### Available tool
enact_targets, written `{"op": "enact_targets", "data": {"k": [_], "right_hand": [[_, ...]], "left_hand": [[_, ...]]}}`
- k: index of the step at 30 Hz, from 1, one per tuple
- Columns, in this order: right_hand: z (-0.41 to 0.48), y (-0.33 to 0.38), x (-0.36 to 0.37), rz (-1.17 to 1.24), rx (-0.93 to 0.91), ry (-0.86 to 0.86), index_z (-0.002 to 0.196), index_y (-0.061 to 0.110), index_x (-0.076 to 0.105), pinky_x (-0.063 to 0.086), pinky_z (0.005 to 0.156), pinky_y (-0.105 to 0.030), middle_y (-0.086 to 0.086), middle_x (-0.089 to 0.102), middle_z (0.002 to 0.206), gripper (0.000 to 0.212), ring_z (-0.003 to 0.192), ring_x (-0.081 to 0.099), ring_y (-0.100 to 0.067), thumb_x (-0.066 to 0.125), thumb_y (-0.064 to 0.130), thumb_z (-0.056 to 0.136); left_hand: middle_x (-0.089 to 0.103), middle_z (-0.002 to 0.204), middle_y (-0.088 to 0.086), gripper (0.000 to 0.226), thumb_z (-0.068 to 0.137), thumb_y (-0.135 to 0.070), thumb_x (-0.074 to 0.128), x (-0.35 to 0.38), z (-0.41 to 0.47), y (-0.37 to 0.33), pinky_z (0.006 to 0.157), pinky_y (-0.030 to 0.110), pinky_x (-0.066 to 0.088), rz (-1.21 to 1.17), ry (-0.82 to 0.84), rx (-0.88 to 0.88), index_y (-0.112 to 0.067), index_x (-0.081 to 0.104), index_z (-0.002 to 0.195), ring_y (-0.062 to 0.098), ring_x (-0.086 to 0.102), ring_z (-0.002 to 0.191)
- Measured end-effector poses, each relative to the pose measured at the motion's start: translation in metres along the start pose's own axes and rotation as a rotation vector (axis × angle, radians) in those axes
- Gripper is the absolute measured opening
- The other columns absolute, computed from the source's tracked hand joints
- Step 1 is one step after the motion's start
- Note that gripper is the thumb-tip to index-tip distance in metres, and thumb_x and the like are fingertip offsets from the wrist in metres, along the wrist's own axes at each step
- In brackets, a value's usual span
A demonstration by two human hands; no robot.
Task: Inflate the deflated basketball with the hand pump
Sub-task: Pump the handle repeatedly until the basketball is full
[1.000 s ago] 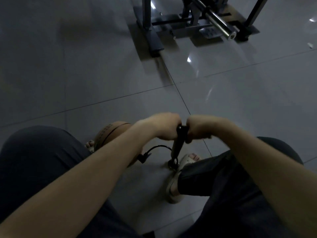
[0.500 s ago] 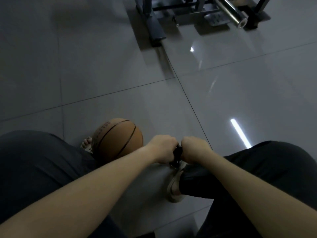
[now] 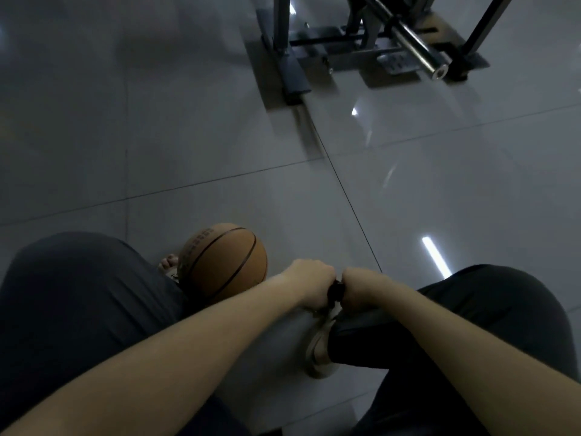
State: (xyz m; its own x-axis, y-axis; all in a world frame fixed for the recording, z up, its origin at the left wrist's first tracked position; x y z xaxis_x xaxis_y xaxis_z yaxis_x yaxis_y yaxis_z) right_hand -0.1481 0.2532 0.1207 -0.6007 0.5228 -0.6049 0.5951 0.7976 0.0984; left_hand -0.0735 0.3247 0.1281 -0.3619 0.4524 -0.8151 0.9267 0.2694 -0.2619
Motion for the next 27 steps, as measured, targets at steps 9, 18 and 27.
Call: {"op": "enact_targets", "data": {"k": [9,18,27], "right_hand": [[-0.042,0.013,-0.126,0.108,-0.053,-0.102,0.082,0.007,0.064,0.043,0.045,-0.026,-0.006,0.058,0.064,0.009,0.049,0.051,-0.017,0.072,0.01,0.081],[0.026,0.004,-0.056,0.031,-0.018,-0.164,0.071,0.016,0.05,0.043,0.056,-0.031,-0.002,0.056,0.07,0.02,0.064,0.054,-0.022,0.06,0.023,0.086],[0.034,-0.003,0.012,-0.053,-0.014,-0.15,0.077,0.016,0.045,0.048,0.067,-0.034,-0.003,0.051,0.074,0.021,0.072,0.054,-0.027,0.061,0.027,0.085]], "left_hand": [[0.065,0.07,-0.002,0.033,0.077,-0.051,0.079,-0.113,-0.019,0.025,0.054,0.029,0.049,-0.199,-0.141,-0.085,-0.021,0.067,0.079,0.016,0.061,0.063],[0.054,0.067,-0.004,0.028,0.085,-0.043,0.067,-0.029,0.022,0.042,0.051,0.028,0.034,-0.073,-0.151,-0.04,-0.02,0.056,0.073,0.023,0.056,0.064],[0.068,0.089,0.008,0.016,0.088,-0.032,0.057,0.046,0.027,0.024,0.059,0.033,0.042,-0.012,-0.133,-0.028,-0.017,0.058,0.082,0.031,0.066,0.079]]}}
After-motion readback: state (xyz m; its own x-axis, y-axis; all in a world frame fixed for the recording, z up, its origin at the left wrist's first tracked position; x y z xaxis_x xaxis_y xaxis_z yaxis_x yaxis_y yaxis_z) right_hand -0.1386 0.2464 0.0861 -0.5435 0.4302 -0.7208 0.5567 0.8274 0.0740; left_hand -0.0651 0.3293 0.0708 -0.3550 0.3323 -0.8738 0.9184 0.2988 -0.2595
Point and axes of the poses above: each hand's wrist, its own z-axis towards the middle knuckle, its own x-axis out of the palm, y = z × x, the point moved 4 cm from there along z, towards the middle knuckle
